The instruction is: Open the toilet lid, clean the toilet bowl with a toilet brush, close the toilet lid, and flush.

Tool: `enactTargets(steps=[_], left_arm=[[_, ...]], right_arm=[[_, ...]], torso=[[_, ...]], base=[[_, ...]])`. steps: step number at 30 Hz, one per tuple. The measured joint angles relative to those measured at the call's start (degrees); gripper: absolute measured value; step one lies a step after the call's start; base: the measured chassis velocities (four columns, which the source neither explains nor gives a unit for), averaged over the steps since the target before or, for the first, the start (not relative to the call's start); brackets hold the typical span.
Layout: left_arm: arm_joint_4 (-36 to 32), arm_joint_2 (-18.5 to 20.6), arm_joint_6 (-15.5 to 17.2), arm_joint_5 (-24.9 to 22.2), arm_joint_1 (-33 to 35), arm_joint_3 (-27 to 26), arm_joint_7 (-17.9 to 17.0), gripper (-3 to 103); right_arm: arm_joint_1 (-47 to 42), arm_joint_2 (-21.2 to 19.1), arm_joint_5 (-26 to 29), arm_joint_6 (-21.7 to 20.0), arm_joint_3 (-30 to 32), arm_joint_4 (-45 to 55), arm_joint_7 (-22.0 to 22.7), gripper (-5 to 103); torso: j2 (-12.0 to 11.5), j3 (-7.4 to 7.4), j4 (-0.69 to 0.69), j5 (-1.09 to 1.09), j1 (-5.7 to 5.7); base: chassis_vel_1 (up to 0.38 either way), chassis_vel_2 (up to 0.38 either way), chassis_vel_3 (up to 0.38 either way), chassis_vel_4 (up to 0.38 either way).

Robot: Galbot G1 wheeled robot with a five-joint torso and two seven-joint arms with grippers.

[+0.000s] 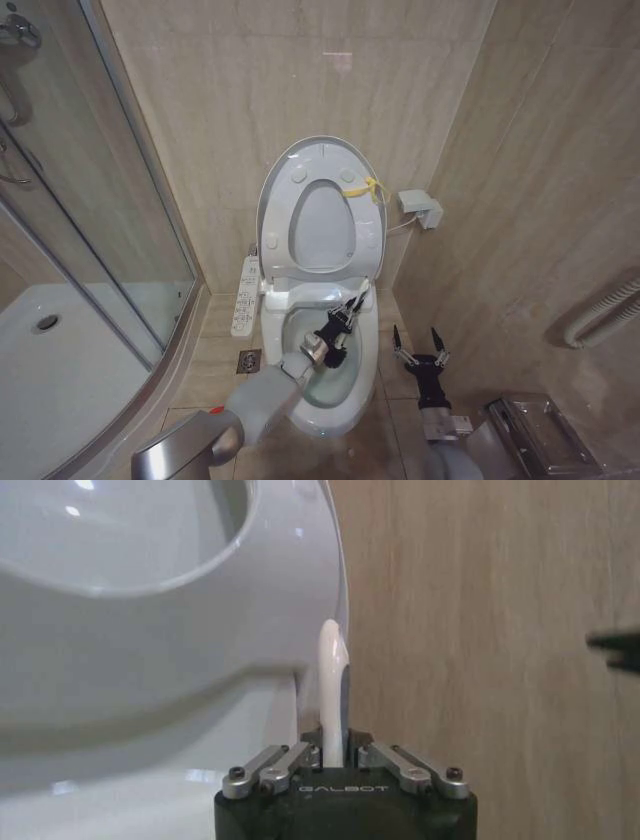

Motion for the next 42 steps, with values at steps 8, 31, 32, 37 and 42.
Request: enactTargets(steps=[8, 31, 32, 37, 42], left_arm=[[1.5, -0.5, 0.0, 0.1, -0.6, -0.6, 0.0, 16], [-4.2, 4.0, 0.3, 1.0, 2.0, 0.4, 0.1, 16], [-4.8, 3.7, 0.4, 0.7, 1.6, 0.1, 0.1, 16], [-2.2, 0.4, 0.3, 0.5, -0.6, -1.4, 0.8, 16], [3.4, -0.2, -0.7, 1.4, -0.4, -2.0, 2.9, 16]], right_arm=[[-0.1, 0.2, -0.2, 0.0, 0.0, 0.0, 0.0, 100], [-0.7, 0.1, -0.5, 0.1, 0.0, 0.2, 0.1, 100], [-0.5, 0.1, -0.7, 0.1, 0.0, 0.1, 0.1, 100], [-0.1, 0.4, -1.0, -0.1, -0.3, -0.2, 0.2, 100], [0.0, 0.2, -1.0, -0.2, -0.4, -0.6, 0.2, 100]], torso=[[0.0, 0.00, -0.03, 0.00, 0.00], [0.0, 0.02, 0.04, 0.01, -0.01], [0.0, 0.02, 0.02, 0.00, 0.01], [0.0, 0.01, -0.06, -0.01, 0.01], [0.0, 0.01, 0.00, 0.00, 0.01]], base=[[0.000, 0.000, 0.000, 0.000], [0.000, 0.000, 0.000, 0.000], [0.000, 0.000, 0.000, 0.000], [0.000, 0.000, 0.000, 0.000], [0.000, 0.000, 0.000, 0.000]])
